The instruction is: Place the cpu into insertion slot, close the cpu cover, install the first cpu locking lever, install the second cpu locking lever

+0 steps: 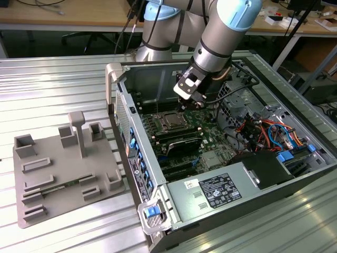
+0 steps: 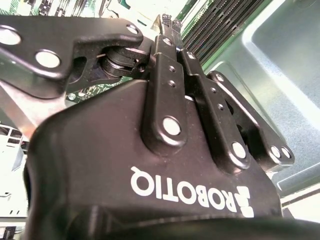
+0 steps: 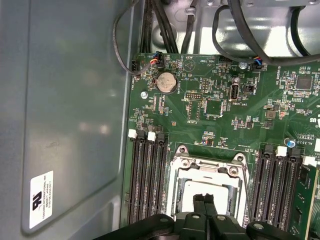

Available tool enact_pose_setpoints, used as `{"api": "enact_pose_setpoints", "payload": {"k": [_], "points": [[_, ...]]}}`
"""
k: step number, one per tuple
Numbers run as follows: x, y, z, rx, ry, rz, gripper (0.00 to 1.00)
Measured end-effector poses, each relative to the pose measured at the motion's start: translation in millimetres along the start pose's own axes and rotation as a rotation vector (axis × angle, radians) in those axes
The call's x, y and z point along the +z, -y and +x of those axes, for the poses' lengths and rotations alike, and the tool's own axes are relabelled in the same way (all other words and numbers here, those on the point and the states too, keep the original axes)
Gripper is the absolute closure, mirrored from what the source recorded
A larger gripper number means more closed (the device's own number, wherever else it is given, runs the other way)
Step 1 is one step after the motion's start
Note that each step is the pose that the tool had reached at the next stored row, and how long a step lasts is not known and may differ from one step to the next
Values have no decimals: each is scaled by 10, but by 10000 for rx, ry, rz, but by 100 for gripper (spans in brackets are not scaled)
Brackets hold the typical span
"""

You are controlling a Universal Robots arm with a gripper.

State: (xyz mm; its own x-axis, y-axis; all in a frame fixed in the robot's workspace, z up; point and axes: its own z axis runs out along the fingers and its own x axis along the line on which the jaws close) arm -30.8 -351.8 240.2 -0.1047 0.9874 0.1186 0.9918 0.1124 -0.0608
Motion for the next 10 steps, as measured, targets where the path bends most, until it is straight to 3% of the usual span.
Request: {"api": "enact_pose_setpoints", "payload": {"k": [4, 10], "points": [[0, 0, 0, -469, -12, 51, 89], [0, 0, 0, -682, -5, 76, 89]]}}
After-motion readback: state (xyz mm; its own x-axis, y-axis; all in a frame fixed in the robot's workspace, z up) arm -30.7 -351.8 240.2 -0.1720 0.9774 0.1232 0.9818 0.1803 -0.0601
